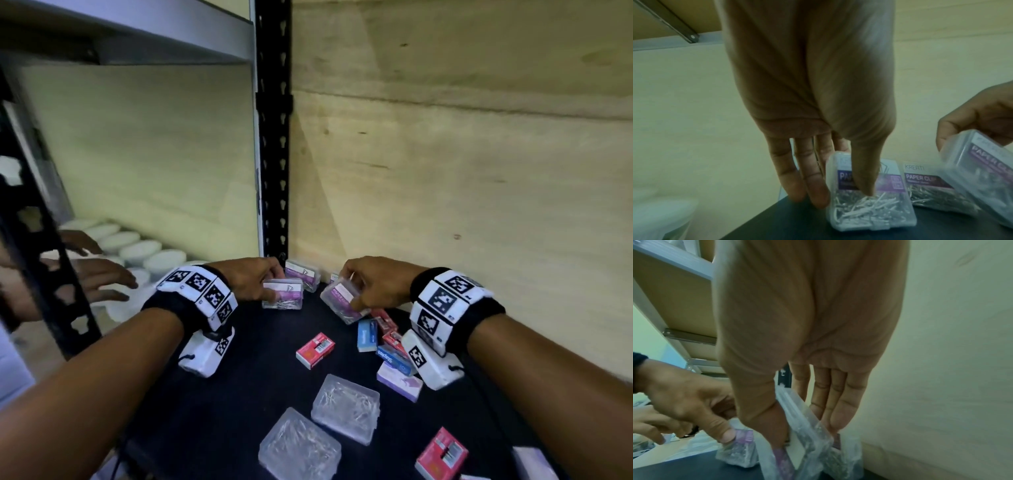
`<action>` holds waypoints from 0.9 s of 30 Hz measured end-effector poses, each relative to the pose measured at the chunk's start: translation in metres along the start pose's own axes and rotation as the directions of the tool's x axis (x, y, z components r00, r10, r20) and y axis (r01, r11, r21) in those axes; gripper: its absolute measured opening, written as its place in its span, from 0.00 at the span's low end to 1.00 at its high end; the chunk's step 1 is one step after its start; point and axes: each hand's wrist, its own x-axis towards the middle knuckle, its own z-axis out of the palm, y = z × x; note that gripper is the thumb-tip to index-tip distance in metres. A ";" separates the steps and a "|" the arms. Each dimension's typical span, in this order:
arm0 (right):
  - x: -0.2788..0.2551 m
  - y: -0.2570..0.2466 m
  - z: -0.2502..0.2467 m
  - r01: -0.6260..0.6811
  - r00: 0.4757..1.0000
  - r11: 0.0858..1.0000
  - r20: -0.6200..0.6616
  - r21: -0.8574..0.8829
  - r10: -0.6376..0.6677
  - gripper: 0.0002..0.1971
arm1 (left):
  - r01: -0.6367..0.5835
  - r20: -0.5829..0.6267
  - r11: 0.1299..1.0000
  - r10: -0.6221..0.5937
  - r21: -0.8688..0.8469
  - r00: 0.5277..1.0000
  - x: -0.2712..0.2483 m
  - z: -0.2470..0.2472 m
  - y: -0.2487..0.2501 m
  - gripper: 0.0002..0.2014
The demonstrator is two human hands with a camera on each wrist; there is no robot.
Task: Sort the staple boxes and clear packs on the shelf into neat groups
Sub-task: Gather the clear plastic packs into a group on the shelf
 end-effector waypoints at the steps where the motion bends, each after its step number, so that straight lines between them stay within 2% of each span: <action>1: 0.002 -0.003 0.000 0.006 1.000 1.000 0.002 -0.024 -0.006 0.26 | -0.013 -0.011 1.000 0.013 0.012 1.000 0.002 0.000 0.001 0.15; 7: 0.020 -0.016 0.001 0.015 1.000 0.996 0.020 -0.091 -0.013 0.30 | -0.088 -0.070 0.994 0.093 0.070 0.993 0.011 0.000 -0.001 0.19; 14: 0.024 -0.020 -0.003 -0.024 1.000 0.995 0.018 -0.093 0.025 0.31 | -0.113 -0.126 0.993 0.116 0.026 0.985 0.014 0.002 -0.005 0.18; 19: 0.022 -0.019 -0.005 -0.040 0.999 0.994 0.012 -0.103 0.042 0.32 | -0.097 -0.159 0.995 0.098 0.013 0.982 0.015 0.004 -0.001 0.23; 24: 0.017 -0.017 -0.006 -0.044 0.999 0.990 -0.006 -0.132 0.044 0.29 | -0.077 -0.171 0.997 0.074 -0.013 0.983 0.017 0.005 0.001 0.25; 27: 0.016 -0.016 -0.003 -0.035 0.999 0.990 -0.026 -0.140 0.032 0.27 | -0.049 -0.160 0.998 0.040 -0.051 0.986 0.013 0.002 0.002 0.31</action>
